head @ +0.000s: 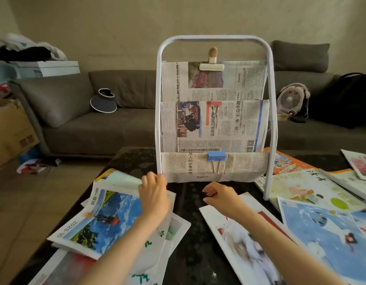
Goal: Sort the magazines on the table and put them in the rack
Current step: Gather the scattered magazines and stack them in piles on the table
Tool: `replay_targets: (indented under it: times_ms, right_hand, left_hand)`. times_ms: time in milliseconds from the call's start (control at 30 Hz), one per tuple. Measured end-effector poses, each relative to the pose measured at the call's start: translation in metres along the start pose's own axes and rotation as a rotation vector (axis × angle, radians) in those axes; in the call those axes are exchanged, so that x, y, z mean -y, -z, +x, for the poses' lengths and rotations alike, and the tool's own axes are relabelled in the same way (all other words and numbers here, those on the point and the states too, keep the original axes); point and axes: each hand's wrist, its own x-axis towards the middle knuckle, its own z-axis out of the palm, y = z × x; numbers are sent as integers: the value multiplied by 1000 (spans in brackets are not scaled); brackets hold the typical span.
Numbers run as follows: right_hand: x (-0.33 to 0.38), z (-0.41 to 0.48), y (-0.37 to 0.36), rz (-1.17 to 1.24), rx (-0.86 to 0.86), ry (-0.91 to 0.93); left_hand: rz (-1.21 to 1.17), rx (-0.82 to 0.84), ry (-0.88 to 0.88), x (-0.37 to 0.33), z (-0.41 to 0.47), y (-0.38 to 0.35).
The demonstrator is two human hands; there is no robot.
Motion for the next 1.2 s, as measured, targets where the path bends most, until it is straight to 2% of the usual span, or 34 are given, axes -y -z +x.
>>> replay_targets:
  times_ms: [67, 200, 267, 367, 500, 600, 700, 767, 867, 967, 1067, 1133, 1200]
  right_hand:
    - [3, -4, -2, -19, 52, -10]
    - [10, -16, -9, -29, 121, -6]
    - [16, -22, -11, -32, 131, 6]
    - [21, -31, -14, -17, 138, 19]
    - [27, -43, -15, -4, 132, 42]
    - [32, -54, -13, 52, 109, 42]
    - [39, -66, -9, 211, 46, 68]
    - [45, -74, -3, 351, -20, 83]
    - [48, -84, 10, 574, -152, 74]
    - [42, -92, 20, 747, -168, 26]
    - [37, -111, 28, 774, -74, 13]
    - [33, -121, 28, 818, -88, 2]
    - [27, -127, 27, 836, -187, -33]
  left_hand:
    - [138, 40, 30, 14, 2, 7]
    - [280, 321, -15, 46, 5, 0]
    - [341, 312, -48, 53, -1, -1]
    - [394, 57, -126, 61, -14, 4]
    - [340, -165, -210, 68, -19, 23]
    - [218, -410, -256, 60, -31, 52]
    - [67, -657, -333, 47, -45, 88]
    - [-73, -749, -332, 37, -54, 110]
    - [-340, -819, -215, 20, -67, 132]
    - [-614, -777, -54, 4, -80, 139]
    - [-865, -640, 138, -11, -91, 135]
    - [-1014, -469, 278, -11, -93, 125]
    - [-1237, -178, 384, -4, -97, 114]
